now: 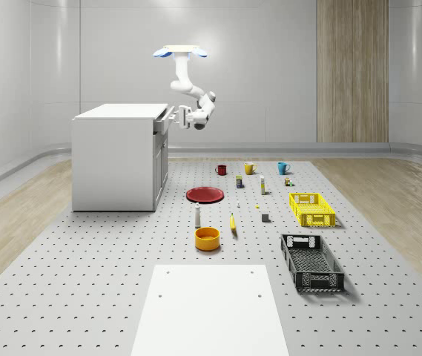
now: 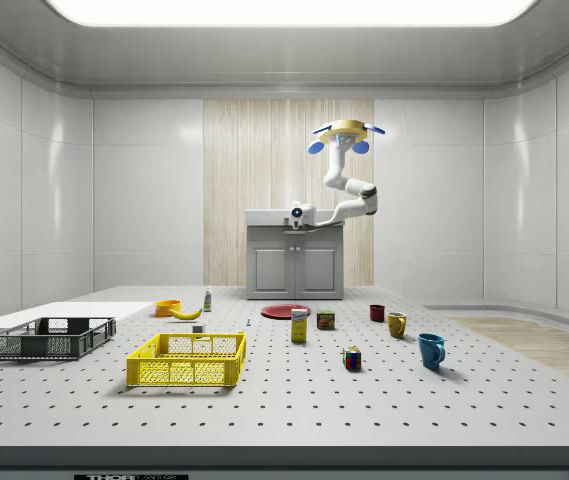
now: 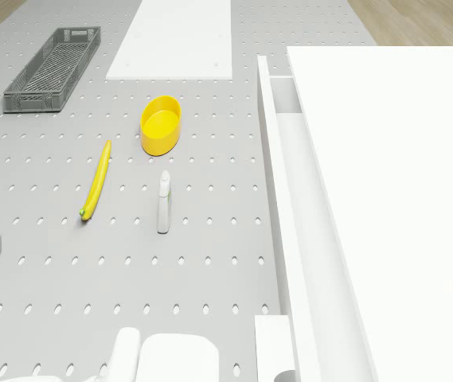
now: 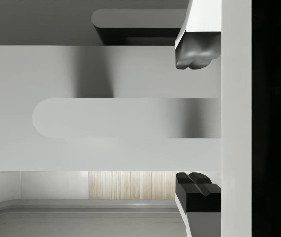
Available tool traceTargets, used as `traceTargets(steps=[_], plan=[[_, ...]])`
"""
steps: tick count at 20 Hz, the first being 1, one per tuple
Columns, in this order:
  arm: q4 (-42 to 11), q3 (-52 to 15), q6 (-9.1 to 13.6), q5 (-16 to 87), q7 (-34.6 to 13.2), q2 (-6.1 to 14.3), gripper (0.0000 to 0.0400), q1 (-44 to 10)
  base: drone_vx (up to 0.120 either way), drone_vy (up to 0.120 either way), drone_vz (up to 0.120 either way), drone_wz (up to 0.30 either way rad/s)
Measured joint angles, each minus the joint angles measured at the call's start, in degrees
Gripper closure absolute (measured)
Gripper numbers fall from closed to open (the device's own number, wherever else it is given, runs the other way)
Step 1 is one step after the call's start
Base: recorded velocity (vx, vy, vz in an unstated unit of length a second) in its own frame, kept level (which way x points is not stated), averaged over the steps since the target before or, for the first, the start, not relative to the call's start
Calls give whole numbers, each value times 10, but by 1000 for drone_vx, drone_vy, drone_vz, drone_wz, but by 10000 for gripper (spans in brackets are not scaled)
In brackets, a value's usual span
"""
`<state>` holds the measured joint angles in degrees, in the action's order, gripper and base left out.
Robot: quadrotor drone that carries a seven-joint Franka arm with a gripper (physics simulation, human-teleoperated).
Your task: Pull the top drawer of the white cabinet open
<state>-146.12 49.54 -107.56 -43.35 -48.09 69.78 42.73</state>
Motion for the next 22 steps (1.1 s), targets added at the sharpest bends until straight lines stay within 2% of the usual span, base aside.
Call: traceTargets(steps=[8,22], plan=[[-6,-8,-9,-8,3,-2,89,1,0,0,0,0],[-3,-13,-9,-14,2,-5,89,1,0,0,0,0]])
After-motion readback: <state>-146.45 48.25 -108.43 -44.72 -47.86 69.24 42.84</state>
